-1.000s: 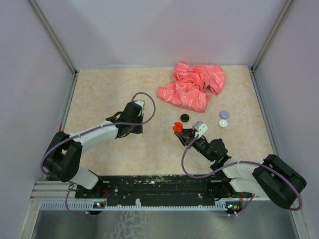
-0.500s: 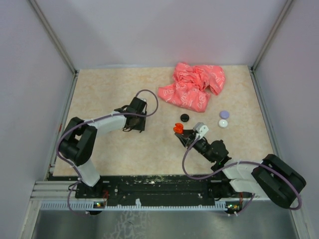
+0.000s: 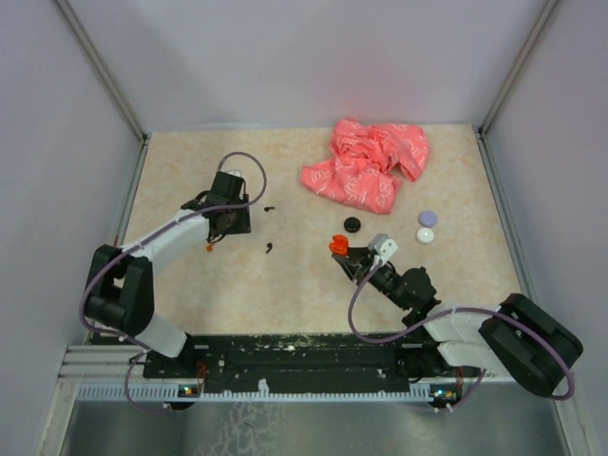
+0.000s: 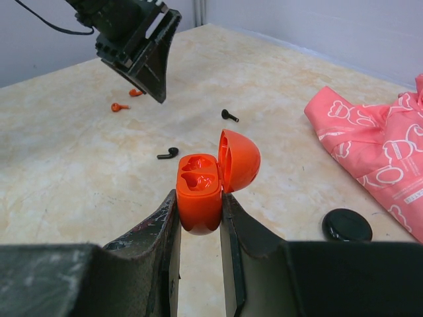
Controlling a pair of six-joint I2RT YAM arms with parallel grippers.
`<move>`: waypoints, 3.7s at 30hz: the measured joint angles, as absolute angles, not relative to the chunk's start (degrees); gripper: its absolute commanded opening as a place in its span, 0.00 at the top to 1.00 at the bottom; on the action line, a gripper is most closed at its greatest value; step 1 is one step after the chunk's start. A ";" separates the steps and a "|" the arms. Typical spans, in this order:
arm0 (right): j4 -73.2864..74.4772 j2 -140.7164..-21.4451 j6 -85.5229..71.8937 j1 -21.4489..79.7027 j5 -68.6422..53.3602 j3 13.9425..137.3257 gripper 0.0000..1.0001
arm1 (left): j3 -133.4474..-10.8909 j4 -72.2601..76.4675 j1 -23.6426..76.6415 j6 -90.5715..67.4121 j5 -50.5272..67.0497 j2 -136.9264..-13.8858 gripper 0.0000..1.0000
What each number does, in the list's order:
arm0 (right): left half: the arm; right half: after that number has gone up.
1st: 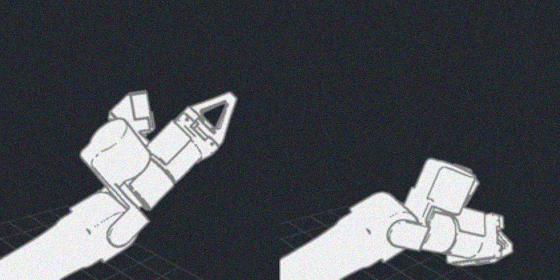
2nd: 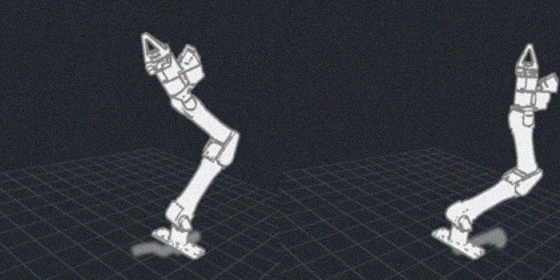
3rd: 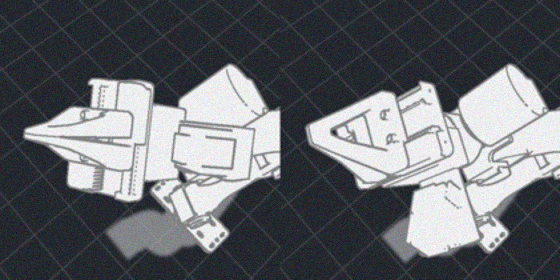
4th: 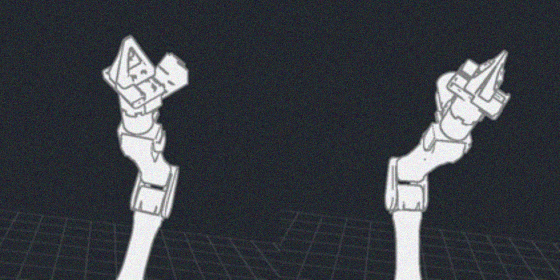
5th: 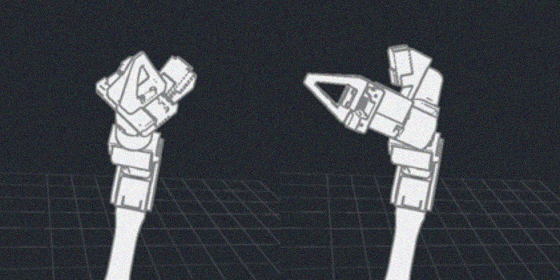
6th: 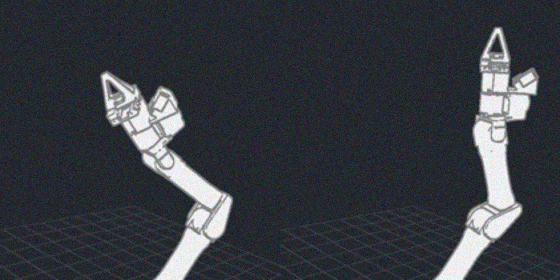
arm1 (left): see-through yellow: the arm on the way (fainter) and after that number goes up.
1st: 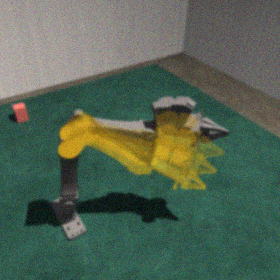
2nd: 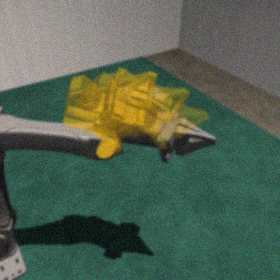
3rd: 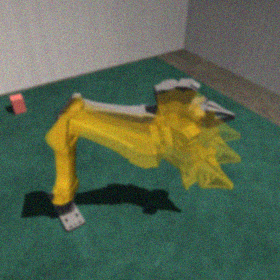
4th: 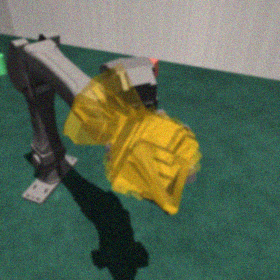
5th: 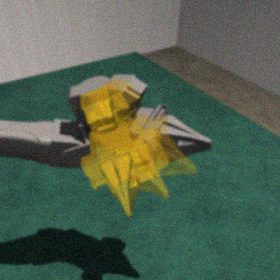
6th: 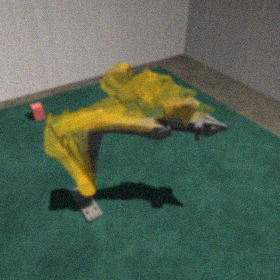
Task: Insert the wireless bluetooth earbuds into the charging case
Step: Adjust the earbud at the center of the board.
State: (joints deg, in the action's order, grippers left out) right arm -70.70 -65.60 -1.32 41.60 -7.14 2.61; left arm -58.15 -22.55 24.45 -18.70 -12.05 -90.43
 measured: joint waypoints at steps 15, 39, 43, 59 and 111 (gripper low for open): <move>-69.12 -64.10 -1.23 42.04 -7.57 2.61 1.00 | -51.79 -21.32 10.13 -19.20 -10.44 -87.72 0.48; -66.72 -63.79 0.49 43.77 -7.31 2.61 1.00 | -56.12 -17.21 0.47 -19.16 -9.32 -96.77 0.61; -66.39 -63.79 0.49 43.77 -7.31 2.61 1.00 | -57.45 -17.04 0.45 -18.59 -8.45 -98.17 0.65; -66.39 -63.79 0.51 43.77 -7.33 2.61 1.00 | -59.77 -19.07 2.37 -14.17 -1.98 -100.16 0.75; -66.52 -63.81 1.50 43.77 -7.86 2.61 1.00 | -53.45 -29.56 27.22 -19.44 -14.24 -90.96 0.50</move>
